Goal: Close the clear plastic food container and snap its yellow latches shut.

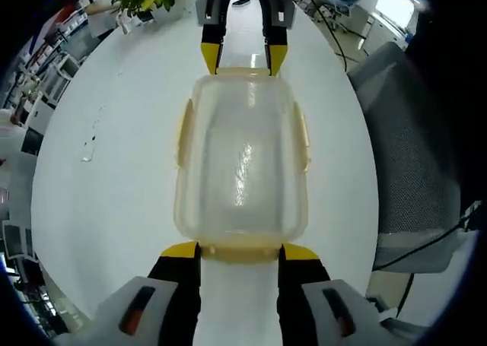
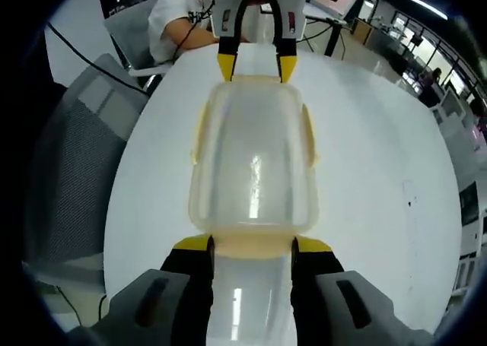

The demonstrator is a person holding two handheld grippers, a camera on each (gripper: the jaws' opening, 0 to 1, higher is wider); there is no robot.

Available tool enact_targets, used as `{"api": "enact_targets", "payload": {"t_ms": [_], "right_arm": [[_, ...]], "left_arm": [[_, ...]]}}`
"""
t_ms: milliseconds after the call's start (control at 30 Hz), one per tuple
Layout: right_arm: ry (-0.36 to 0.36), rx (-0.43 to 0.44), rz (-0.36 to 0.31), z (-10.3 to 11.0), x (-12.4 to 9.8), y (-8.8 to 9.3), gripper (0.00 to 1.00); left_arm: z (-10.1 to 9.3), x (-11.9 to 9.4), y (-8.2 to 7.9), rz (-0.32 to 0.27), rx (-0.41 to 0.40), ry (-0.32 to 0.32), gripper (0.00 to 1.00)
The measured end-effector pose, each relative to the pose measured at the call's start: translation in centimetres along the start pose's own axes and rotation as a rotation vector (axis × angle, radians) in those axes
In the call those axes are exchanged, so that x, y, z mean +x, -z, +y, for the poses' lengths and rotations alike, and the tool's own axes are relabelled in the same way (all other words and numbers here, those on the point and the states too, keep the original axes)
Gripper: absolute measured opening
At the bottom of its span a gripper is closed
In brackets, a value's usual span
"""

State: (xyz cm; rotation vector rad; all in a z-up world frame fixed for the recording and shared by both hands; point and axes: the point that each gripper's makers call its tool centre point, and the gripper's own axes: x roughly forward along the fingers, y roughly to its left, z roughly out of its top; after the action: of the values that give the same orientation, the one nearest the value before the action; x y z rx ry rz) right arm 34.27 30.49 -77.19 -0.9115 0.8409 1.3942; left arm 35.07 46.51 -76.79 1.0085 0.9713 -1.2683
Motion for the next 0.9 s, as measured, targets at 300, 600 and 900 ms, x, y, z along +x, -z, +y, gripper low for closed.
{"api": "enact_targets", "payload": {"t_ms": [300, 600, 900], "right_arm": [[0.000, 0.011, 0.009, 0.3, -0.9, 1.9, 0.36], [0.007, 0.010, 0.029, 0.8, -2.0, 4.6, 0.36], [0.021, 0.014, 0.030, 1.3, -3.2, 7.0, 0.36]], "left_arm": [[-0.1, 0.8, -2.1, -0.024, 0.009, 0.007, 0.33], [-0.6, 2.0, -4.7, -0.056, 0.008, 0.015, 0.33], [-1.0, 2.8, -7.3, -0.091, 0.021, 0.026, 0.33]]}}
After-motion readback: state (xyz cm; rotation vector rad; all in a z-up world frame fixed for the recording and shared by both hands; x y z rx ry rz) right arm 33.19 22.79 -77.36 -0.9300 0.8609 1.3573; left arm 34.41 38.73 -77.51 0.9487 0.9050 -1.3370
